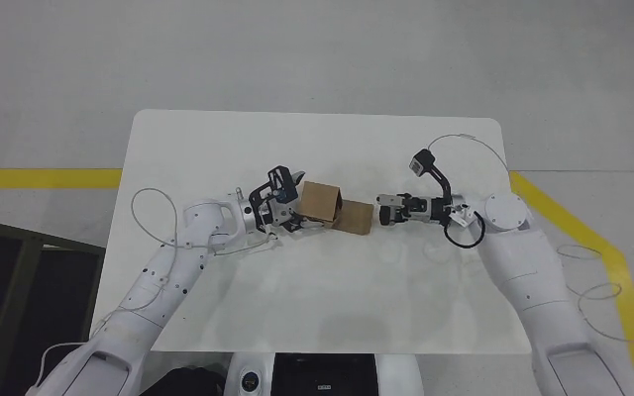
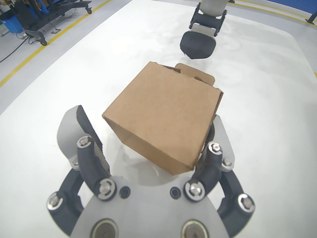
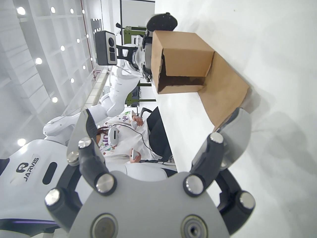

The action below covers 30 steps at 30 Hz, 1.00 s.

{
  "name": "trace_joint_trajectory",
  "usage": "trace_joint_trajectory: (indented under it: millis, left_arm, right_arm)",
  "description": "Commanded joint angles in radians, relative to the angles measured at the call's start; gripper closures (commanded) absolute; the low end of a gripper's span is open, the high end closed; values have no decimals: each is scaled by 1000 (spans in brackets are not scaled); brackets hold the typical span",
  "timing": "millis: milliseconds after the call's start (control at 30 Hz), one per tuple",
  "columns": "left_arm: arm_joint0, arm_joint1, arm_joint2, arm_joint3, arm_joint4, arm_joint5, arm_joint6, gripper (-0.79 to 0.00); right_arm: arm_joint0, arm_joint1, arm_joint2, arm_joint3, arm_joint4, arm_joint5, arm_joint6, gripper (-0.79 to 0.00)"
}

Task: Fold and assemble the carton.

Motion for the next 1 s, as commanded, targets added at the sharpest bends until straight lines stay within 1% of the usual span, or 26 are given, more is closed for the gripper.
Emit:
trace_joint_trajectory:
  millis: [0, 200, 467, 633, 767, 933, 967]
  left_arm:
    - [1, -1, 0, -2, -6, 1, -6, -785]
    - [3, -1, -5, -10, -11, -2, -16, -785]
    - [9, 0, -11, -25, -12, -3, -30, -785]
    - [13, 0, -15, -29, -13, 1, -39, -785]
    - [15, 1, -19, -31, -9, 2, -43, -785]
    - [16, 2, -22, -36, -5, 0, -45, -785]
    - [17, 1, -22, -37, -4, 1, -47, -785]
  right_arm:
    - [-14, 1, -3, -6, -3, 1, -12, -785]
    - [-21, -10, -38, 6, 22, 2, -22, -785]
    - [11, -32, -89, 68, 54, -3, -51, -785]
    - [36, -49, -120, 115, 87, -24, -49, -785]
    - [51, -62, -131, 150, 141, -39, -45, -785]
    - [61, -72, -123, 180, 232, -70, -10, -785]
    - [66, -72, -121, 187, 229, -76, -3, -785]
